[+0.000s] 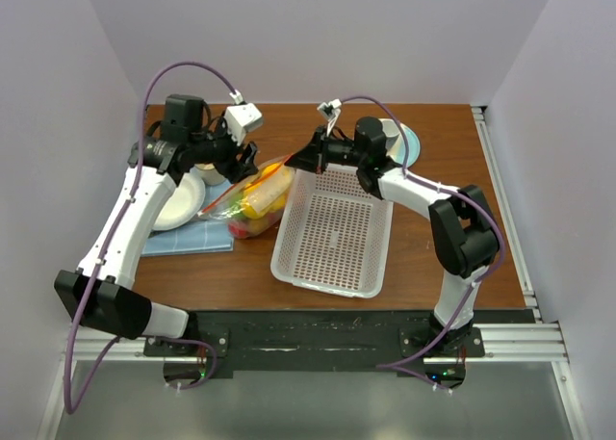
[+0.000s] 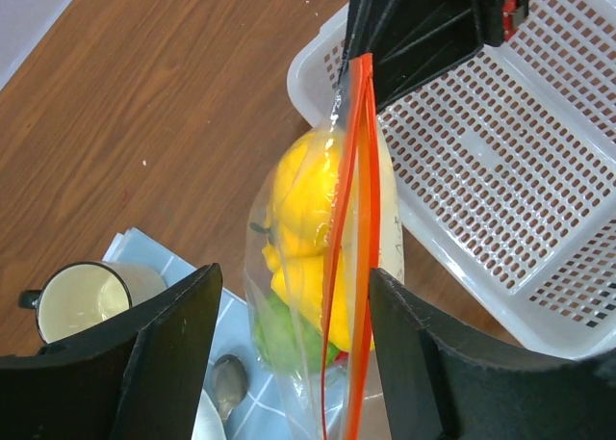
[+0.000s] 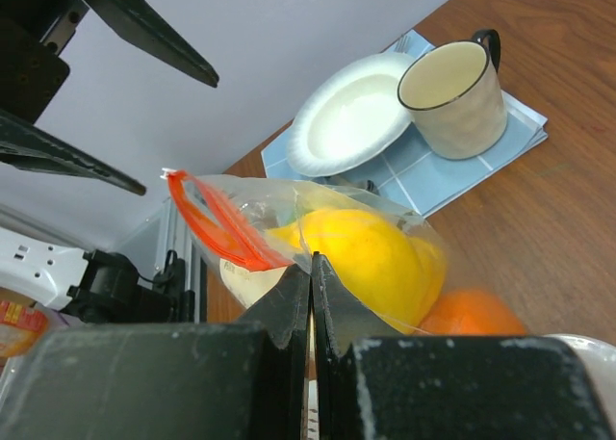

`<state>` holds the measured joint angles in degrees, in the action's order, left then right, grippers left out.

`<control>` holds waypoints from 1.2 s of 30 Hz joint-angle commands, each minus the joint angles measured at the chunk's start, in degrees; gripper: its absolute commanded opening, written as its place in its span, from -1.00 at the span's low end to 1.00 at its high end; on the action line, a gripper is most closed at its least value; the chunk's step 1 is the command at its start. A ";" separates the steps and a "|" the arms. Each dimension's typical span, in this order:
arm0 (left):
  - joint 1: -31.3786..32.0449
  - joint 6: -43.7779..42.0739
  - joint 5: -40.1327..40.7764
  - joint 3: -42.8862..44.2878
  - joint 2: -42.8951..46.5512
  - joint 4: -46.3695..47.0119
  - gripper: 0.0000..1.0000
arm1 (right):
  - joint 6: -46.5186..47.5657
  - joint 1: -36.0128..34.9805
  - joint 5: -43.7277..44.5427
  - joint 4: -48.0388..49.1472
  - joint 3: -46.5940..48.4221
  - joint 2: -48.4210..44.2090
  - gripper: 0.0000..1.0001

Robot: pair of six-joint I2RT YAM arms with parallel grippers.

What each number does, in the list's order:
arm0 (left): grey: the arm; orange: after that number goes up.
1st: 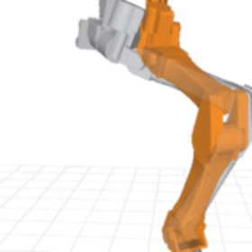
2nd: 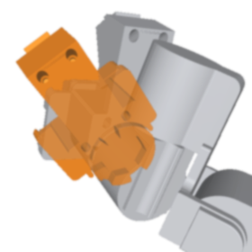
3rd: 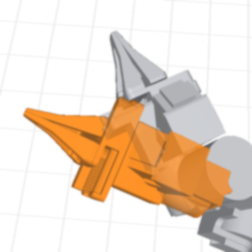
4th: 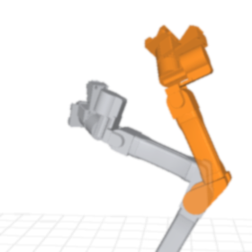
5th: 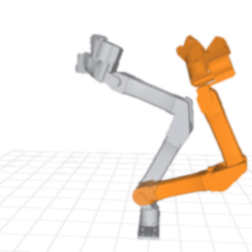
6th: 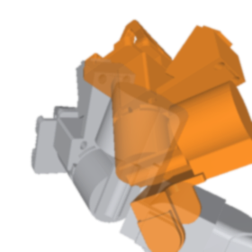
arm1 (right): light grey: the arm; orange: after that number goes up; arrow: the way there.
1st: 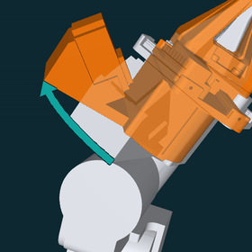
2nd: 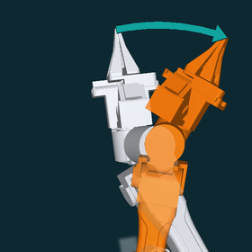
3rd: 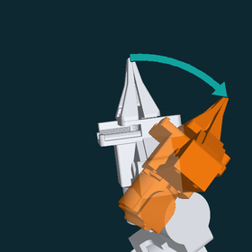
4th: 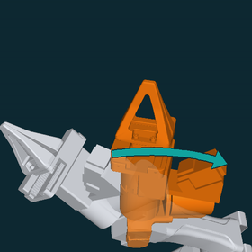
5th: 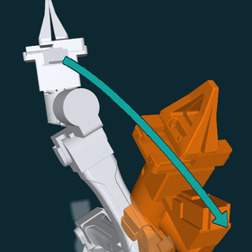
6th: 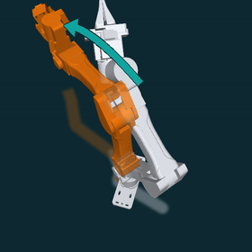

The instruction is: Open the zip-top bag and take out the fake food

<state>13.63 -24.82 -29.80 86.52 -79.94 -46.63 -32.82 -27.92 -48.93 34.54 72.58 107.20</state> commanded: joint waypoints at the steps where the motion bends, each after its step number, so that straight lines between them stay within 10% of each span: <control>1: 0.17 0.91 1.50 -0.65 0.75 3.48 0.32 | 1.26 -0.38 0.24 0.44 -0.15 -4.36 -1.00; 15: 0.17 -2.69 6.24 -7.42 2.51 4.26 0.16 | 2.58 -0.55 -0.29 -0.88 -0.77 -5.07 -1.00; 23: 0.17 -3.66 10.46 -7.68 1.46 5.67 -1.00 | 2.06 -0.47 -0.73 0.17 -2.79 -7.17 -1.00; 36: 0.17 1.52 22.95 6.37 3.39 -0.38 -1.00 | 13.92 -2.39 15.78 -23.46 -5.95 -22.28 -0.33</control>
<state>13.74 -26.76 -12.75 87.00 -79.46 -45.69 -25.30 -28.84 -42.17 19.75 67.96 92.88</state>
